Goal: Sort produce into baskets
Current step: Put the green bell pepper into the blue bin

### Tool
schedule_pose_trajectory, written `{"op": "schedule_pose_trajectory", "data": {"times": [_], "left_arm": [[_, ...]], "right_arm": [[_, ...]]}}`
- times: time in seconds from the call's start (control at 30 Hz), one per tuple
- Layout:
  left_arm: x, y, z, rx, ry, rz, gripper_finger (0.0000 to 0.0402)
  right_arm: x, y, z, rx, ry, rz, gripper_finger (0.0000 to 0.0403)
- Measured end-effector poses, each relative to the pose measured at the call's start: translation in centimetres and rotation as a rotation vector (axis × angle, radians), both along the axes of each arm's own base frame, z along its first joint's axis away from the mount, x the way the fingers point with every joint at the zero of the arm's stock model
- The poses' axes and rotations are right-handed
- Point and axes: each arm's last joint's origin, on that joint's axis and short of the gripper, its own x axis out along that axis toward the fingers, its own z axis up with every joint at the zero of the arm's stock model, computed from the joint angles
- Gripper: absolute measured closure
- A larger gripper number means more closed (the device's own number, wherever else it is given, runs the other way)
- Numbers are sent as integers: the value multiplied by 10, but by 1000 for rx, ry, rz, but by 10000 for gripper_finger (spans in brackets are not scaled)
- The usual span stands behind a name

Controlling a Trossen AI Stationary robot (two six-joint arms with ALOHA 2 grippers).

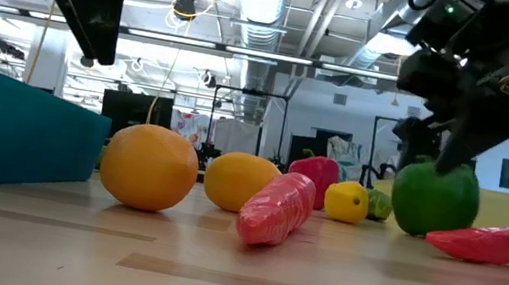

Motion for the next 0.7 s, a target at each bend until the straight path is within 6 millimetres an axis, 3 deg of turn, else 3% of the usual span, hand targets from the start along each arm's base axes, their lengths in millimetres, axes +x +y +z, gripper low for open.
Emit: {"op": "schedule_pose_trajectory", "data": {"times": [0.27,0.47,0.7], "left_arm": [[0,0,0,0,-1,-5,8],[1,0,0,0,-5,-5,8],[0,1,2,48,-24,-6,8]], "right_arm": [[2,3,-12,-31,84,-4,31],[4,4,-16,-34,104,-1,65],[13,4,0,-38,76,-4,77]]}}
